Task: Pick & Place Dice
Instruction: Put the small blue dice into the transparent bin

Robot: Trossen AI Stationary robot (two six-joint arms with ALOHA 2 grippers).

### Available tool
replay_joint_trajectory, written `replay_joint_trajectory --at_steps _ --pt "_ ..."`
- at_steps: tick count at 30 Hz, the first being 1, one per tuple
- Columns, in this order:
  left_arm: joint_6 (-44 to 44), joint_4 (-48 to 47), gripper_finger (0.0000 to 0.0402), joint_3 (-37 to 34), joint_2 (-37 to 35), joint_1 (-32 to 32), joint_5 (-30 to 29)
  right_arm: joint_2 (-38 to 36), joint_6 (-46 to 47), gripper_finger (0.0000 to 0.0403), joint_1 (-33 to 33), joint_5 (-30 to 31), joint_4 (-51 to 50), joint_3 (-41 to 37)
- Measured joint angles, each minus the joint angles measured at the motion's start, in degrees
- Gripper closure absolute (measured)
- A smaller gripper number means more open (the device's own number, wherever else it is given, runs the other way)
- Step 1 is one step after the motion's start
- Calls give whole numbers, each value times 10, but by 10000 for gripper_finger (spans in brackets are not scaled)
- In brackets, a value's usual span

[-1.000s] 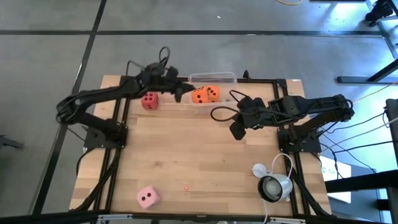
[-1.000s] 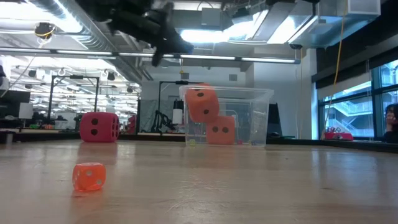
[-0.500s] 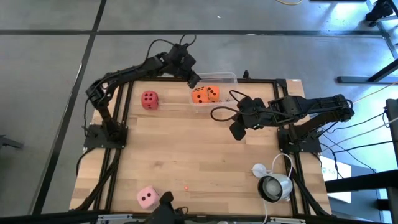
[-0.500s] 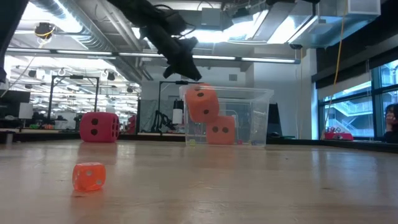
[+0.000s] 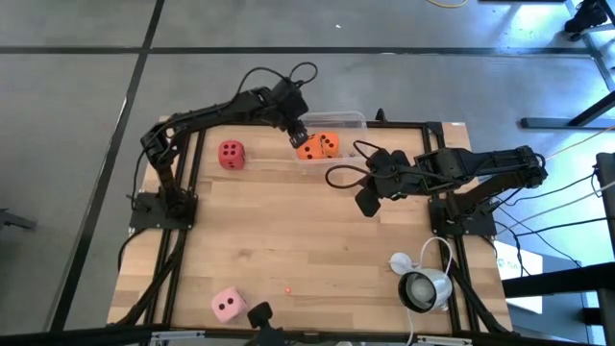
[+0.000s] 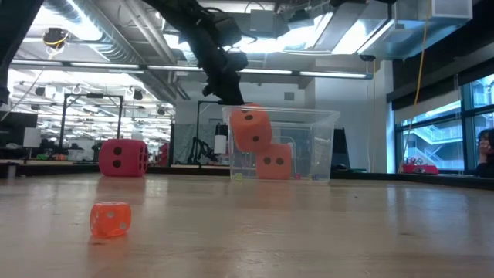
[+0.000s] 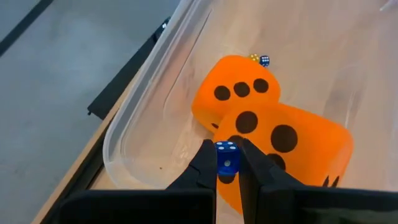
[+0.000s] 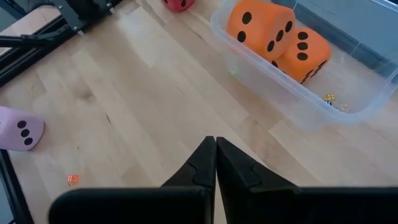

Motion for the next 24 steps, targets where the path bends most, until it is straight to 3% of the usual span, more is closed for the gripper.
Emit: replay_joint_trajectory --at_steps 7,13,24 --pt "11 -1 392 0 0 -5 -16 0 0 389 0 0 -10 0" --pt "39 0 392 0 0 -13 -72 0 -1 389 0 0 -19 0" --pt "45 4 381 0 0 -15 -80 0 -5 390 0 10 -18 0"
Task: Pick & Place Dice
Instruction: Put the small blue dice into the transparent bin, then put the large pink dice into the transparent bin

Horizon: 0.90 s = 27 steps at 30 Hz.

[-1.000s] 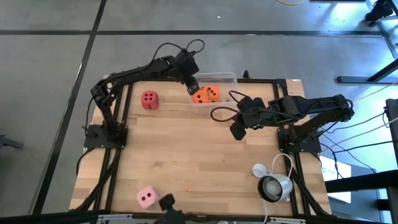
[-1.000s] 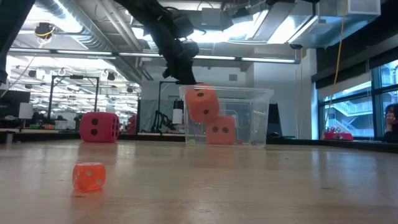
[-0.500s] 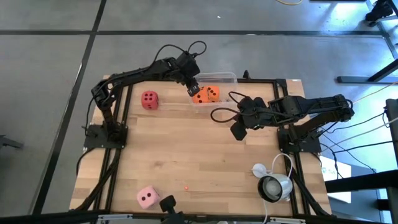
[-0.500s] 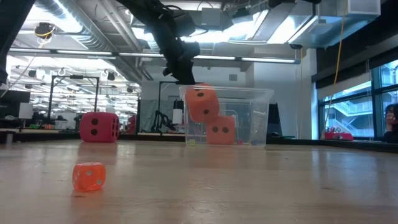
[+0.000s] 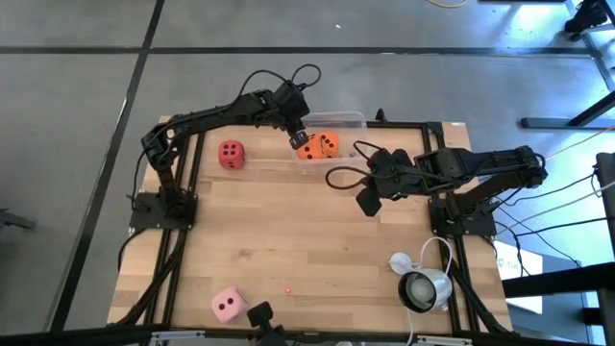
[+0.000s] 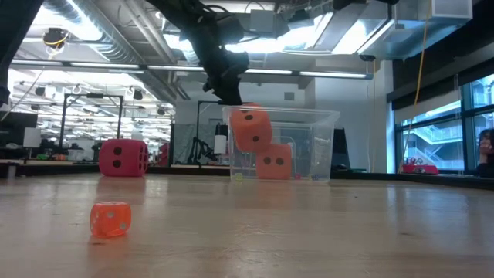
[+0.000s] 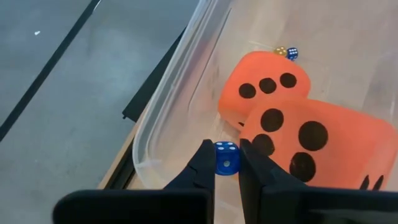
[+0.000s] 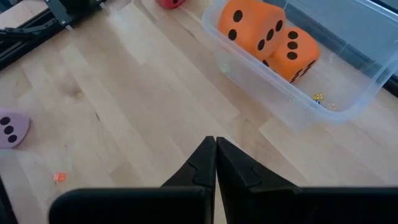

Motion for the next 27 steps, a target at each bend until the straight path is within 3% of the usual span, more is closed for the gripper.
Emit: replay_joint_trajectory --at_steps 12,20,27 --pt "16 19 294 0 0 -18 2 0 5 390 0 4 0 0" --pt "21 64 253 0 0 -37 4 0 22 390 -2 5 1 0" --pt "-27 65 229 0 -3 -40 19 5 22 389 -2 5 1 0"
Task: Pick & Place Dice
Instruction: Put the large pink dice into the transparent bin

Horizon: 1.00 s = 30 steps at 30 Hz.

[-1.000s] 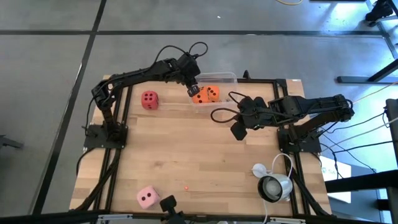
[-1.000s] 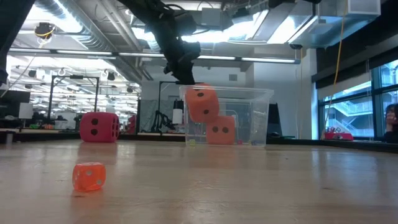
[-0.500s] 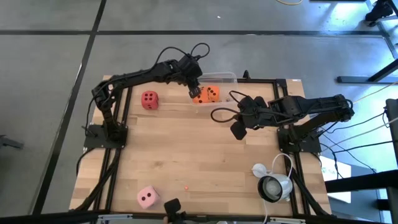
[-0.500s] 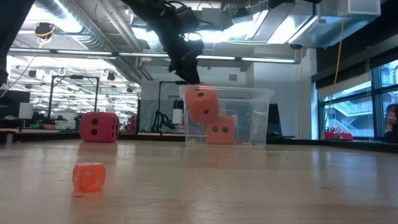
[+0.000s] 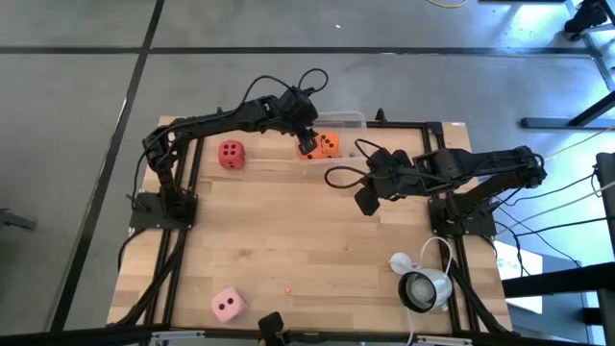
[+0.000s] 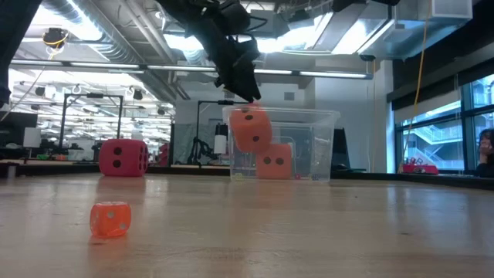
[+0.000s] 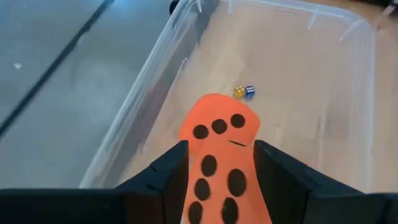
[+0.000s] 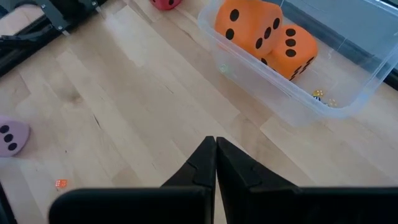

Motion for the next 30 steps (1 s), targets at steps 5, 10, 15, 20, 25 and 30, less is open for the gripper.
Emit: replay_joint_trajectory --at_steps 5,10,15,20,25,30 --pt "-37 -19 226 0 -28 9 38 4 -2 389 0 5 0 0" --pt "-38 -65 228 0 -92 18 100 8 -4 389 -2 37 6 0" --pt "-8 -170 228 0 -186 -3 172 13 -1 389 -11 44 23 0" --pt "2 -312 231 0 -274 -73 167 21 -7 389 -14 45 27 0" --pt "-83 -398 244 0 -330 -203 152 34 -7 389 -14 39 36 0" --pt "-196 -392 248 0 -350 -356 130 47 -6 389 -14 0 47 0"
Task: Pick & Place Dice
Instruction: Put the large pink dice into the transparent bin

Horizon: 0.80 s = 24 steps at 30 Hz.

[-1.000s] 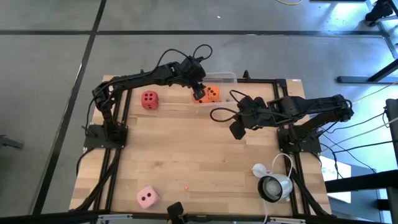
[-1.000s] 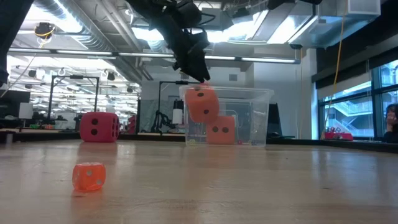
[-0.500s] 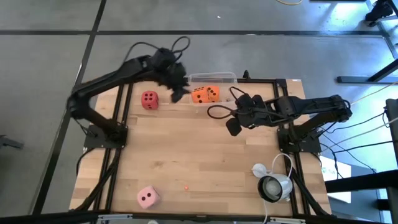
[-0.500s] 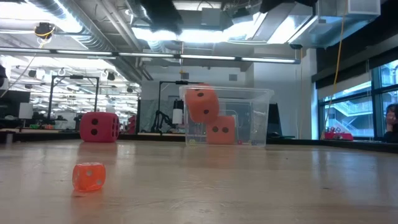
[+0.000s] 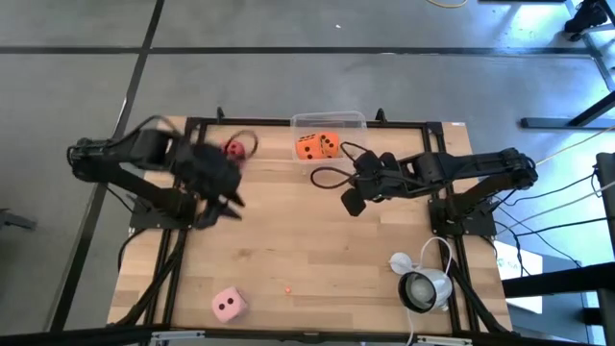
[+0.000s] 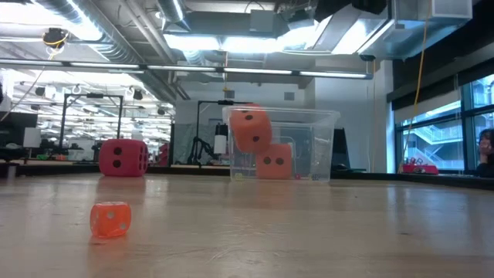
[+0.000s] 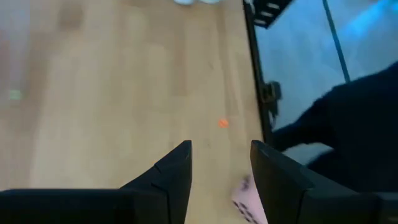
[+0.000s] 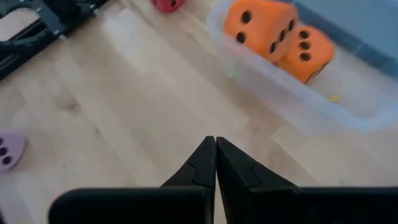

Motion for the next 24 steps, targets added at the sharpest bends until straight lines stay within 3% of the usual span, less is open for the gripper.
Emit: replay_joint_trajectory --at_steps 4,13,19,24 --pt "-62 -7 242 0 12 -110 -35 9 4 389 0 -20 6 0" --pt "-113 -31 244 0 70 -335 -94 17 32 389 -1 -44 9 0" --pt "-174 -29 263 -3 88 -475 -223 16 68 389 2 -56 8 0" --pt "-188 -32 264 -4 130 -569 -317 16 85 389 2 -106 8 0"
